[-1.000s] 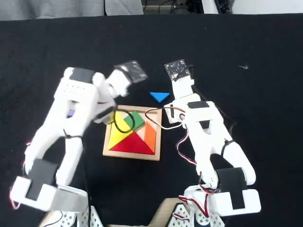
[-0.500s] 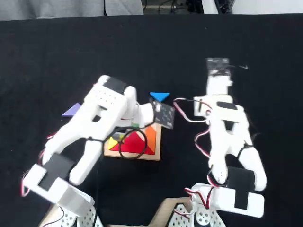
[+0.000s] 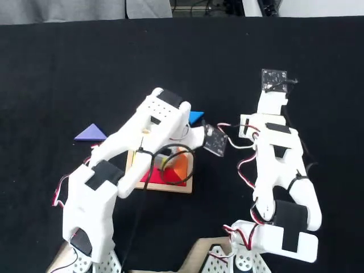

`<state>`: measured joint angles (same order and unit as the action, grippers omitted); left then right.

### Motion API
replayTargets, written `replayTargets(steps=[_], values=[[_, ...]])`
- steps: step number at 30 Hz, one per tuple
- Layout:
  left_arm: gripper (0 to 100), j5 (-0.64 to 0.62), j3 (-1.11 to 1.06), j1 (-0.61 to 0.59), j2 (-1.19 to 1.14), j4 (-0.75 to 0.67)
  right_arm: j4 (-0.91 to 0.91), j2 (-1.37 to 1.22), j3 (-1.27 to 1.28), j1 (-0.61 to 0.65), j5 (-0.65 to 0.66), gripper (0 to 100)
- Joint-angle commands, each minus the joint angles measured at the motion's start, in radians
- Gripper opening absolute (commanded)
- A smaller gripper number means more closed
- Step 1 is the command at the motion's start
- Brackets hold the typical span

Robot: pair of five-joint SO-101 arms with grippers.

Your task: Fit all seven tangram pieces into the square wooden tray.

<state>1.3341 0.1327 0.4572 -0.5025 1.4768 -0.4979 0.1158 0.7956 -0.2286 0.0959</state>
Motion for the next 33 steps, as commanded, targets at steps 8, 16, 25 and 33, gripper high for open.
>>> replayTargets(steps=[8, 16, 25, 33], values=[[27, -0.167, 0.403, -0.077, 0.015, 0.219, 0.023, 0.054, -0.044, -0.012, -0.009, 1.4], [27, -0.457, 0.536, -0.343, 0.344, 0.287, 0.014, 0.054, -0.039, 0.051, -0.003, 1.2], [27, -0.801, -0.074, -0.553, 0.942, 0.195, -0.201, 0.094, -0.047, 0.292, 0.304, 1.2], [27, -1.073, -0.727, -0.664, 1.389, -0.126, -0.611, 0.421, -0.147, 0.517, 0.325, 1.5]])
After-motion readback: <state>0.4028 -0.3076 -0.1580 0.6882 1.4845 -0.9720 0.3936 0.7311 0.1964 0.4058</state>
